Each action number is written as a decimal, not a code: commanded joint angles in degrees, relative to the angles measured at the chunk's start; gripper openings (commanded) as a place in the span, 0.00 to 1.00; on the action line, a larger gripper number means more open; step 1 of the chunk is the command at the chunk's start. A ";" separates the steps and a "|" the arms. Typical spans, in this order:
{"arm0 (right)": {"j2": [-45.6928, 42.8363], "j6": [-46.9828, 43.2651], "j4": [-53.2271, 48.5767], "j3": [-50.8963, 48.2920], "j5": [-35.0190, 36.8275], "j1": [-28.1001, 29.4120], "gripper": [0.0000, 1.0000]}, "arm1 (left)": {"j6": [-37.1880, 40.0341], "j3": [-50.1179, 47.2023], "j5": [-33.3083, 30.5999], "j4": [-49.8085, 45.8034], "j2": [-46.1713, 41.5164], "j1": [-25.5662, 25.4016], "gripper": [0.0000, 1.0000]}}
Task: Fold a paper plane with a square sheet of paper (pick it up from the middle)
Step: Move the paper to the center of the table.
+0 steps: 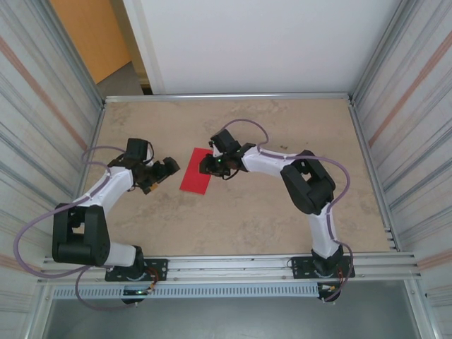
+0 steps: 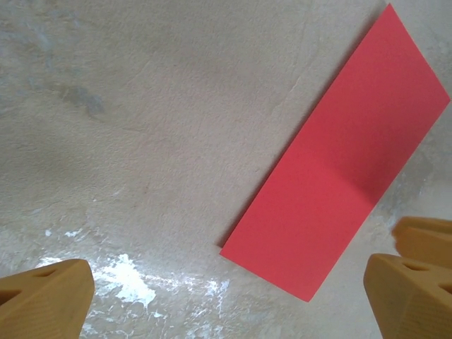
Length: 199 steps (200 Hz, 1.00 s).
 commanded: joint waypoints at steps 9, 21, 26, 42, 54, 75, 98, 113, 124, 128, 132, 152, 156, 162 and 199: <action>4.96 -2.69 -6.52 5.62 -2.98 0.38 0.30 | -0.55 -0.20 2.21 1.75 -0.49 0.20 0.99; 5.91 -3.39 -7.49 6.14 -3.17 0.27 0.30 | -0.89 0.21 2.77 1.74 0.40 0.24 0.99; 6.16 -3.76 -7.79 6.05 -3.15 0.16 0.30 | -1.01 0.37 3.03 1.80 0.71 0.26 0.99; 6.29 -5.41 -9.40 5.52 -3.20 -0.24 0.30 | -1.17 0.73 4.16 2.24 1.60 0.22 0.99; 6.09 -7.44 -10.98 4.50 -3.12 -0.72 0.30 | -1.21 0.94 5.23 2.84 2.15 0.27 0.99; 5.15 -13.57 -14.94 1.69 -4.09 -2.30 0.30 | -1.09 1.45 7.93 3.94 3.00 0.22 0.96; 1.95 -20.37 -17.98 -3.90 -3.15 -5.14 0.30 | -0.56 1.84 11.61 5.12 4.00 -0.62 0.93; -1.12 -24.00 -18.23 -8.06 -3.79 -7.56 0.30 | -0.12 2.44 12.57 5.34 4.61 -2.41 0.91; -3.38 -25.65 -18.29 -10.03 -4.72 -9.07 0.31 | -0.01 2.92 13.33 5.63 5.48 -4.00 0.91; -4.10 -26.03 -18.36 -10.35 -5.36 -9.45 0.31 | -0.10 2.99 13.95 6.09 5.92 -4.60 0.91; -4.63 -26.31 -18.63 -10.54 -5.96 -9.68 0.31 | -0.49 2.95 14.81 6.82 6.43 -5.08 0.91; -7.29 -24.57 -18.35 -10.33 -7.09 -10.03 0.32 | -3.76 2.47 20.92 11.64 9.52 -6.97 0.90; -7.91 -23.61 -17.80 -10.42 -7.12 -10.12 0.32 | -4.33 2.42 21.93 12.50 10.07 -7.42 0.90; -8.63 -21.75 -16.51 -10.67 -7.38 -10.19 0.32 | -4.80 2.60 22.59 13.29 10.76 -8.39 0.90; -14.93 -4.99 -0.99 -18.33 -6.27 -12.22 0.32 | -5.03 4.68 22.25 13.59 14.13 -13.92 0.88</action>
